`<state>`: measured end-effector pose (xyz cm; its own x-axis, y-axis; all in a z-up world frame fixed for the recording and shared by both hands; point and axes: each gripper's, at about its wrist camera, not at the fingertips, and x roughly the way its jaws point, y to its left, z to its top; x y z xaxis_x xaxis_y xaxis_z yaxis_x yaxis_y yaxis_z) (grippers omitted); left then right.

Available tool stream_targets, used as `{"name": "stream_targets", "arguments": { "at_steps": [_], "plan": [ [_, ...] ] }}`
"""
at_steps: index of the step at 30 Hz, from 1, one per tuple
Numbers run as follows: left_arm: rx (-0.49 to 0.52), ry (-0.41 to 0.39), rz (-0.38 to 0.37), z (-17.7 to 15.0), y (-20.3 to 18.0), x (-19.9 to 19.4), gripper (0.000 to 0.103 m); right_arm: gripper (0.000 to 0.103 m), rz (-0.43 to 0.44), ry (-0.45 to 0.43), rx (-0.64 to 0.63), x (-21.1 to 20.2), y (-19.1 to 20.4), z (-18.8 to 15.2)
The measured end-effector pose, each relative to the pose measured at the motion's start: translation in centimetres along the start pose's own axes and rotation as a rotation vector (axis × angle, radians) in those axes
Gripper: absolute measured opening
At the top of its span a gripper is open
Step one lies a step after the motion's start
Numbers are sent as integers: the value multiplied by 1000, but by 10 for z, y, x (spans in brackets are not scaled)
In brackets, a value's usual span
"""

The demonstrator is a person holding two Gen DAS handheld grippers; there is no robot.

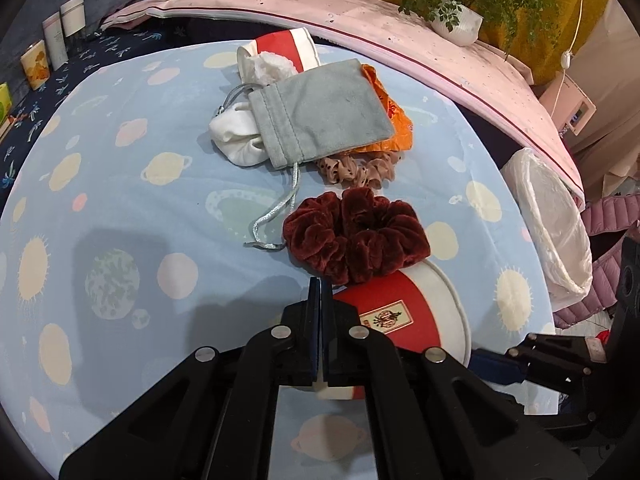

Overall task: Collect trash
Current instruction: 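Grasp the dark red scrunchie with the left gripper while the right gripper grasps the red paper cup rim, then carry the red paper cup and dark red scrunchie over the white trash bin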

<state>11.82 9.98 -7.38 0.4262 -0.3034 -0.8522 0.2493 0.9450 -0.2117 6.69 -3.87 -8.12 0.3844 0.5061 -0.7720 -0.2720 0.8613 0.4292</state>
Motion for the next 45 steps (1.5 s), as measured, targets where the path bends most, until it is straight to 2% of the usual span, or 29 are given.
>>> {"name": "stream_targets", "arguments": {
  "at_steps": [1, 2, 3, 5, 7, 8, 9, 12, 19, 22, 25, 26, 30, 36, 45],
  "plan": [
    [-4, -1, 2, 0, 0, -1, 4, 16, 8, -5, 3, -1, 1, 0],
    [-4, -2, 0, 1, 0, -1, 15, 14, 12, -12, 4, -4, 1, -2],
    [-5, -4, 0, 2, 0, -2, 30, 14, 13, -18, 5, -6, 1, -3],
    [-16, -8, -2, 4, -1, -2, 47, 11, 16, -31, 19, -13, -1, -7],
    [-39, -7, -20, 7, -2, -1, 57, 9, 6, -51, 38, -22, -6, -9],
    [-52, -3, -17, 9, -3, 1, 70, 7, -1, -64, 47, -28, -8, -11],
    [-68, -1, -13, 10, -5, 3, 77, 6, -11, -80, 58, -35, -11, -13],
    [-90, 3, -8, 15, -12, 11, 81, 3, -75, -133, 93, -57, -20, -15],
    [-118, 30, 33, 23, -30, 41, 80, 3, -213, -240, 170, -95, -37, -11],
    [-94, 28, 72, 22, -38, 46, 66, 3, -244, -255, 193, -100, -43, -9],
    [-61, 27, 59, 23, -42, 43, 43, 3, -250, -265, 219, -102, -48, -10],
    [-59, 34, 42, 23, -43, 42, 32, 3, -255, -268, 225, -103, -49, -10],
    [-57, 33, 17, 24, -48, 34, 18, 3, -275, -289, 250, -108, -51, -8],
    [-17, 21, -22, 26, -76, 20, 14, 3, -334, -331, 276, -120, -58, -4],
    [81, 2, -102, 36, -138, 4, 14, 3, -400, -394, 331, -146, -81, -4]
  ]
}}
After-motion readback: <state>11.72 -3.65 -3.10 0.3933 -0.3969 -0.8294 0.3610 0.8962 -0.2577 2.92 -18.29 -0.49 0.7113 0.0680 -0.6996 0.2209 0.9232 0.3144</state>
